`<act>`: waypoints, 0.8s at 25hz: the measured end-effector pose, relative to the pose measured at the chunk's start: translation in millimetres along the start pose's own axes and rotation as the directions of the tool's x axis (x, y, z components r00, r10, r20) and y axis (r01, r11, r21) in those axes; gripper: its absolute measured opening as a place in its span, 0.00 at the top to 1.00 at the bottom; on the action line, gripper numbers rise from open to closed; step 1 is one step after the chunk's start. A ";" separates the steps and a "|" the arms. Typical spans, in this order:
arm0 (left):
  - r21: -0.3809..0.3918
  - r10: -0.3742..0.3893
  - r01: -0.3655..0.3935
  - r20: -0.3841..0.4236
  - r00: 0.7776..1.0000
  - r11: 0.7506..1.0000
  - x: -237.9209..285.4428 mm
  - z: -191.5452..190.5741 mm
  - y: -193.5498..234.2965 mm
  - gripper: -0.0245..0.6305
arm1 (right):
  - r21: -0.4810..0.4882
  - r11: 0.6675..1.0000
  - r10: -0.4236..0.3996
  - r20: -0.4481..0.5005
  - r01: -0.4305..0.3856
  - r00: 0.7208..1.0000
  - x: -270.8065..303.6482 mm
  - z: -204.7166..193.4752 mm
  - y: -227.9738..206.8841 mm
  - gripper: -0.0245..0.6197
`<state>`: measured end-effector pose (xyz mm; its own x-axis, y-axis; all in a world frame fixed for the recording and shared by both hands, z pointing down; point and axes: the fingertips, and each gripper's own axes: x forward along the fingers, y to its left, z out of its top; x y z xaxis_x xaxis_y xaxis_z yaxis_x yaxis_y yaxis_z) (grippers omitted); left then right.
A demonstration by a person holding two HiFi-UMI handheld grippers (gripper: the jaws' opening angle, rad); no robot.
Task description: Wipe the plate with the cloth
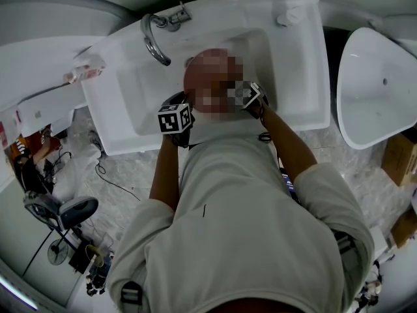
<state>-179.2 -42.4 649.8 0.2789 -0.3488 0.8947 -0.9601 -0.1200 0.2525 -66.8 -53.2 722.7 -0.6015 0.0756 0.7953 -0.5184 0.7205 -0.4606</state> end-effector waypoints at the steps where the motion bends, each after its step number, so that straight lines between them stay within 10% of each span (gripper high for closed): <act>1: 0.000 0.000 0.000 0.000 1.000 1.000 0.2 0.2 0.1 0.83 | 0.010 1.000 -0.029 0.000 0.029 1.000 -2.7 1.8 -5.6 0.85; 13: 0.010 -0.006 0.006 0.001 1.000 1.000 0.1 3.8 -5.5 0.82 | 0.203 0.952 -0.240 0.032 0.229 0.970 -9.6 26.1 -47.7 0.85; 20: -0.002 -0.004 0.004 -0.010 1.000 1.000 1.9 1.8 -2.5 0.82 | 0.109 0.976 -0.202 0.147 0.188 0.968 -4.4 56.8 -31.3 0.85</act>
<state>-176.3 -44.5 650.2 0.2825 -0.3395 0.8972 -0.9590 -0.1198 0.2567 -82.5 -115.3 711.2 -0.5670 -0.1742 0.8051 -0.6849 0.6427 -0.3433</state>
